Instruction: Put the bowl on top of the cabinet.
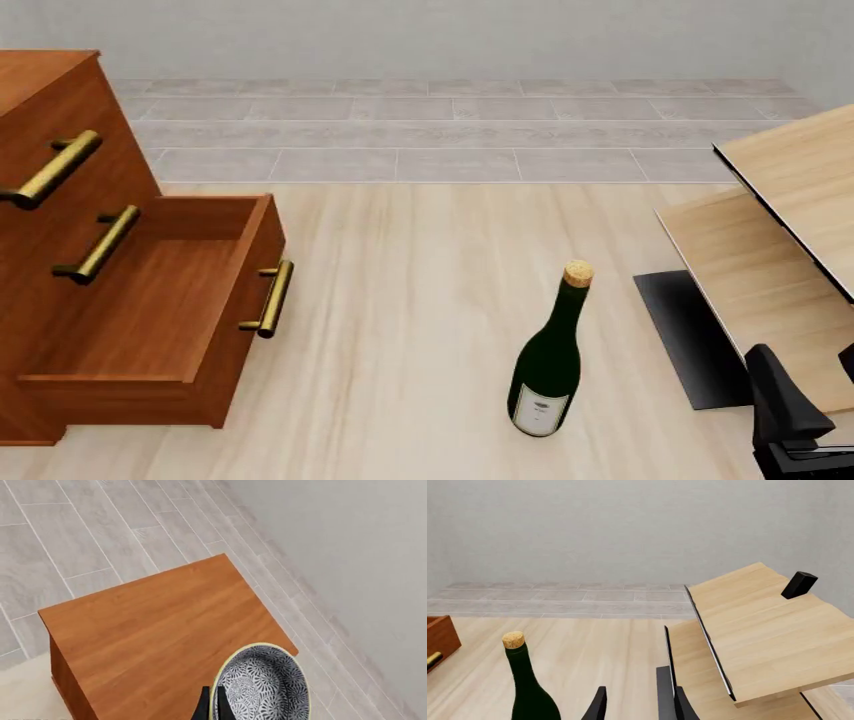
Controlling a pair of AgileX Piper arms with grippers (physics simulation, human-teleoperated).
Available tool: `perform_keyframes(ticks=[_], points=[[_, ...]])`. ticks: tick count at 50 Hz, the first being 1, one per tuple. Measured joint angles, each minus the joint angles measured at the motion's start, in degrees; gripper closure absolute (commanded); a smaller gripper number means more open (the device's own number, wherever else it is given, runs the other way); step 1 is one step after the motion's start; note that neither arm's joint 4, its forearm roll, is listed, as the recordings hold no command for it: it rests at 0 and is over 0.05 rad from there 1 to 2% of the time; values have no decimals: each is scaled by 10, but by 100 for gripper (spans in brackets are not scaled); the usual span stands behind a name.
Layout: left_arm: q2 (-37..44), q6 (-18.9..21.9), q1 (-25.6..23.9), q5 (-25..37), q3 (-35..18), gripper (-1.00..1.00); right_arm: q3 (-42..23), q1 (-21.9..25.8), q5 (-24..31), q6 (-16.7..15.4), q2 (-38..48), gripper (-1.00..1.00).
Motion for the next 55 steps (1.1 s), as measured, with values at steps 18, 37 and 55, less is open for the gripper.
perform_keyframes(ticks=[18, 37, 55], points=[[19, 14, 16, -26, 28, 100, 0, 0, 0, 0, 0, -100], [42, 29, 22, -48, 42, 100, 0, 0, 0, 0, 0, -100], [56, 47, 32, -68, 53, 100, 0, 0, 0, 0, 0, -100]])
